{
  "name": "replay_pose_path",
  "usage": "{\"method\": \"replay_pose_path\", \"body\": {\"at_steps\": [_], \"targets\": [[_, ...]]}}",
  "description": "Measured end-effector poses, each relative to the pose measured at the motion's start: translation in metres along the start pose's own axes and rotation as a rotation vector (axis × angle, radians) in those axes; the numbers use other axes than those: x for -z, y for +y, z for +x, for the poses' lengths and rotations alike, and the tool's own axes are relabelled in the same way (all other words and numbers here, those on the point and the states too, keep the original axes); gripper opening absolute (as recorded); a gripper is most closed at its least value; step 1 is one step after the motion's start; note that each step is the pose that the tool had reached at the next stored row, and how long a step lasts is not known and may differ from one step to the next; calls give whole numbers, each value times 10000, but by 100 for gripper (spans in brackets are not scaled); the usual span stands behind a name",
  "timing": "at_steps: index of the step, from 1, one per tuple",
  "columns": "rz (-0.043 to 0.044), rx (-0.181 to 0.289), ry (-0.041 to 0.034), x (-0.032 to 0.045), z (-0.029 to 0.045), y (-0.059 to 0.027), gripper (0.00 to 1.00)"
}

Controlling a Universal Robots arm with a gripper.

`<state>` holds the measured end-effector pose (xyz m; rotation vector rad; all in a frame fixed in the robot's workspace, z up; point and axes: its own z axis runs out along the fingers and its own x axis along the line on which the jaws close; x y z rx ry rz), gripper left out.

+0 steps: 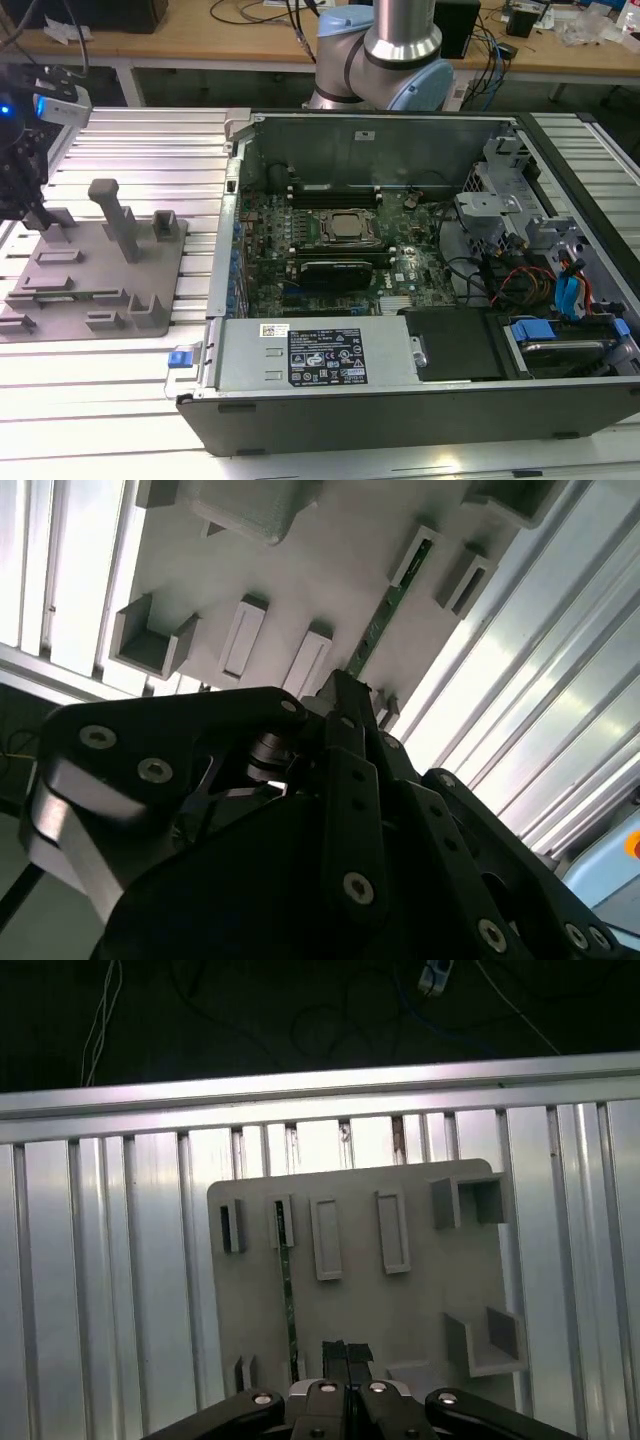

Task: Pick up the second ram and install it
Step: 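Pick up the second ram and move it above second insertion slot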

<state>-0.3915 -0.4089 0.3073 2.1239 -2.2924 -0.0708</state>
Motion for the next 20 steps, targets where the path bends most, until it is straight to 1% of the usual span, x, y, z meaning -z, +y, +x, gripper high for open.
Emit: {"method": "replay_pose_path", "body": {"at_steps": [2, 9, 14, 20], "targets": [[-2, 0, 2, -24, 1, -1, 8], [-2, 1, 2, -175, 4, -7, 8], [-4, -2, 3, -240, 7, -9, 8], [-2, 1, 2, -281, 67, -17, 8]]}}
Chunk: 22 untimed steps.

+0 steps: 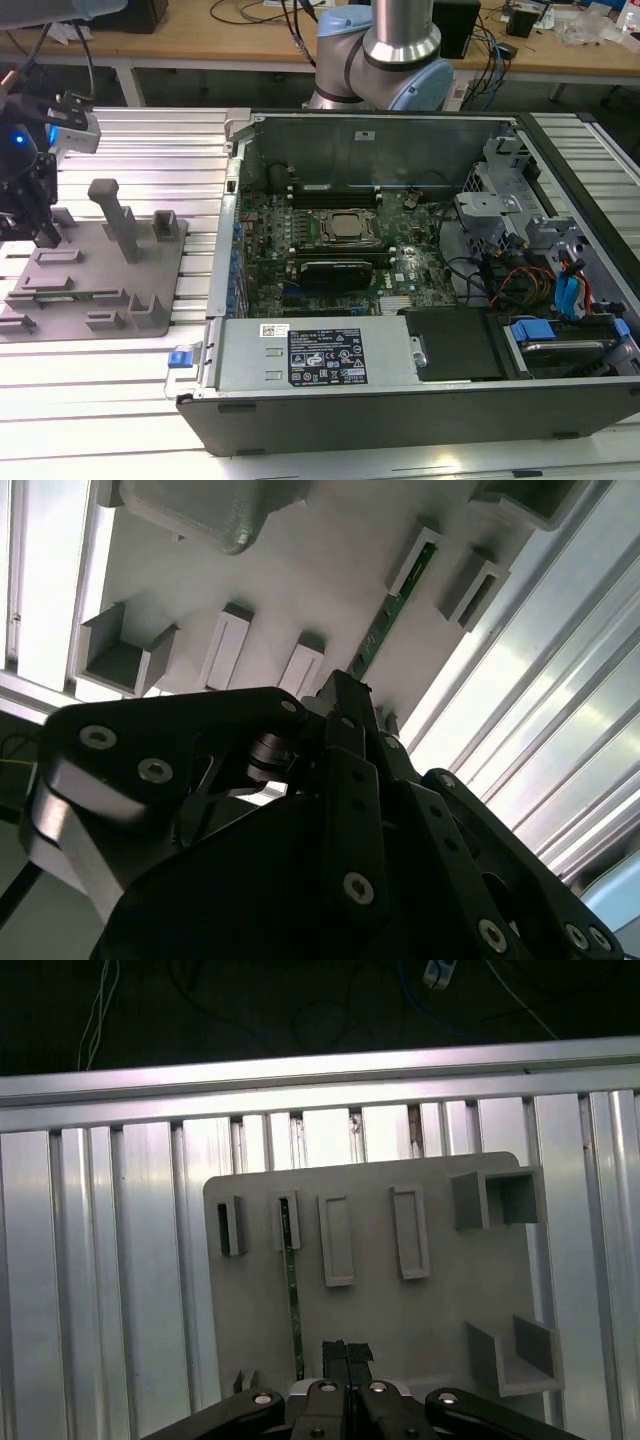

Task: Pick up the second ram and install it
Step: 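Pick up the second ram and move it above second insertion slot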

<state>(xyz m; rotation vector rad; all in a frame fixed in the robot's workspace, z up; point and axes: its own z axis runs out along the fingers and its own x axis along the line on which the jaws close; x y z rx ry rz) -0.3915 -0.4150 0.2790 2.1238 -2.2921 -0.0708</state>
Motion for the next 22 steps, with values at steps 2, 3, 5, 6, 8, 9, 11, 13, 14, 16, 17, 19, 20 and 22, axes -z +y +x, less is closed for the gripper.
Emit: {"method": "replay_pose_path", "body": {"at_steps": [2, 3, 5, 6, 8, 9, 11, 13, 14, 16, 17, 19, 20, 22], "targets": [[0, -1, 0, -47, 36, -5, 8], [0, -1, 0, -70, 51, -7, 8], [-1, -1, 0, -120, 78, -10, 8], [0, -1, 0, -158, 92, -13, 8], [0, -1, 0, -196, 105, -16, 8], [0, 0, 0, -207, 108, -17, 8], [0, 12, 0, -260, 116, -20, 8], [-1, 62, 2, -292, 120, -21, 8], [-2, 115, 5, -312, 123, -22, 8], [-6, 262, 12, -340, 127, -19, 8], [-7, 386, 16, -353, 129, 1, 8], [-15, 756, 34, -381, 135, 32, 8], [-17, 888, 39, -396, 140, 42, 8], [-28, 1062, 64, -418, 146, 51, 8]]}}
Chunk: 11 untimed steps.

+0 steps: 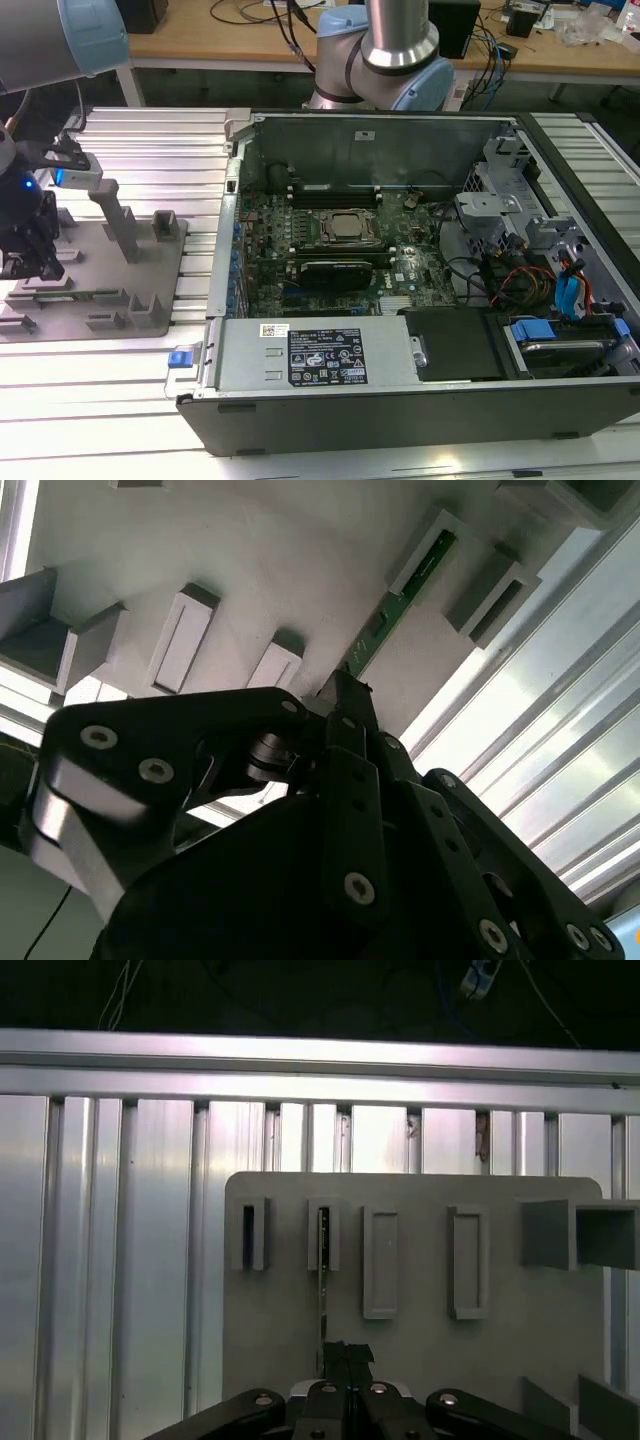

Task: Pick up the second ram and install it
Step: 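Pick up the second ram and move it above second insertion slot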

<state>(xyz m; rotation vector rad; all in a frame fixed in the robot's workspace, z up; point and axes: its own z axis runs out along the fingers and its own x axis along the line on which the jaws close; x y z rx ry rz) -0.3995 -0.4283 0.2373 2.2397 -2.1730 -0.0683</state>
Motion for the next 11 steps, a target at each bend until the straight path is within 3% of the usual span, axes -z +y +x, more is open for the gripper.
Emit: {"method": "replay_pose_path", "body": {"at_steps": [7, 8, 9, 10, 11], "targets": [[1, 10, 0, -1, 0, 0, 9], [1, 10, 0, -1, 0, 0, 14], [1, 12, 0, -1, 0, 0, 27], [1, 13, 0, -1, 0, 0, 34], [1, 14, 0, -1, 0, 0, 34]]}}
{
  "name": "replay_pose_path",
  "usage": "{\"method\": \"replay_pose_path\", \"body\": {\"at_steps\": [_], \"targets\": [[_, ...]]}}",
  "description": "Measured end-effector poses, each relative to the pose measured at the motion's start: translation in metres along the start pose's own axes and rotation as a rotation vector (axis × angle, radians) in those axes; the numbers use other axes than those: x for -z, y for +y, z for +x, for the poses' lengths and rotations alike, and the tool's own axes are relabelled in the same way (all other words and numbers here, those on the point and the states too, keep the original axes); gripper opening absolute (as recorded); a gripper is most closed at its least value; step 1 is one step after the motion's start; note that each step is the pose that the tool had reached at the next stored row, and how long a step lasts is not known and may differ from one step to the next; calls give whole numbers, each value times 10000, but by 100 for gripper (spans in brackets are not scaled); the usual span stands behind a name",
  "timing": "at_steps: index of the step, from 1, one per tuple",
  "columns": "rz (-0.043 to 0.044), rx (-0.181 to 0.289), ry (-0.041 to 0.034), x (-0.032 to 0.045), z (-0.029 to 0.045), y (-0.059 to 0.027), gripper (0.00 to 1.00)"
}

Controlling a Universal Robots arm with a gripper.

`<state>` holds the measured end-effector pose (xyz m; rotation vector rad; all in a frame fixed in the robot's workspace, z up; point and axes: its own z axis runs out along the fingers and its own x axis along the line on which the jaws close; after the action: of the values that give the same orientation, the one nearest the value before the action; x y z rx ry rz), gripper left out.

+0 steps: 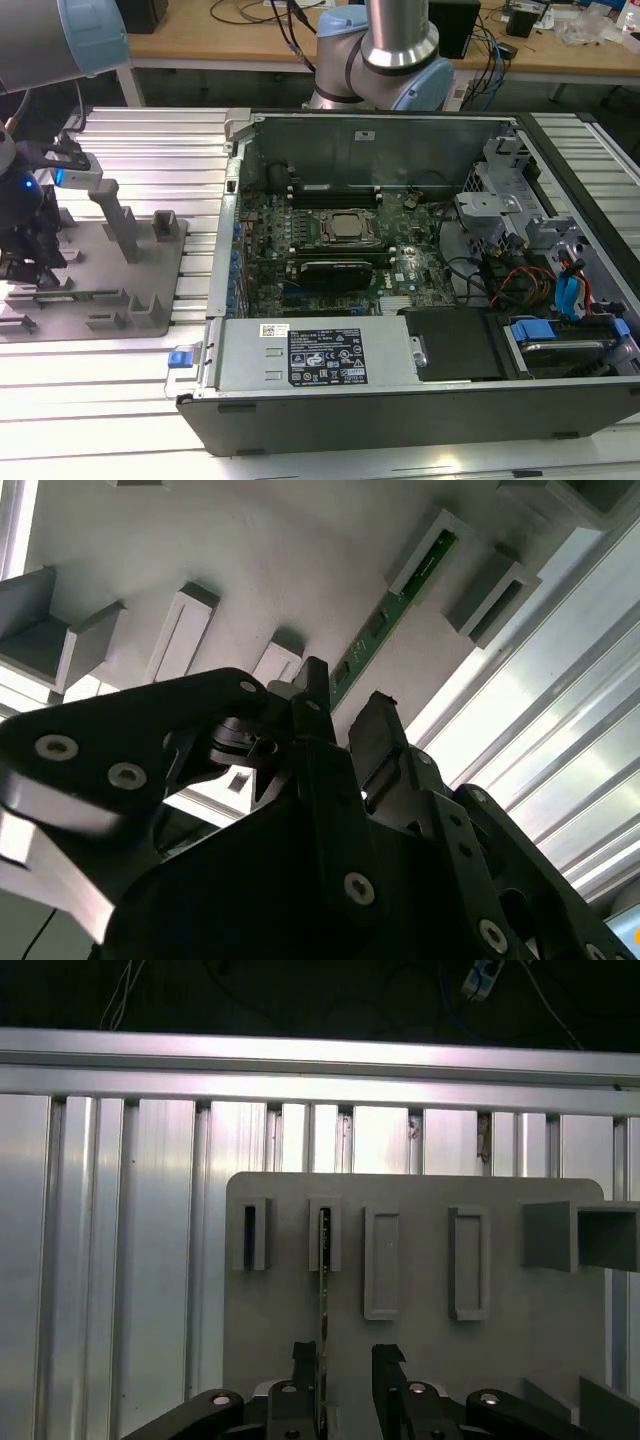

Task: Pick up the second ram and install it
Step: 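Pick up the second ram and move it above second insertion slot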

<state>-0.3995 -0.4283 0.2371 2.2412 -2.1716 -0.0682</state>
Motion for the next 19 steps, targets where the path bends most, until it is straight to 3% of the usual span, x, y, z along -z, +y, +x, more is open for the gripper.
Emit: {"method": "replay_pose_path", "body": {"at_steps": [3, 10, 13, 19], "targets": [[-3, 145, 62, -34, 0, 2, 34], [-39, 411, 79, -245, 11, 102, 34], [-50, 410, 80, -295, 13, 102, 34], [-51, 409, 79, -305, 51, 105, 34]]}}
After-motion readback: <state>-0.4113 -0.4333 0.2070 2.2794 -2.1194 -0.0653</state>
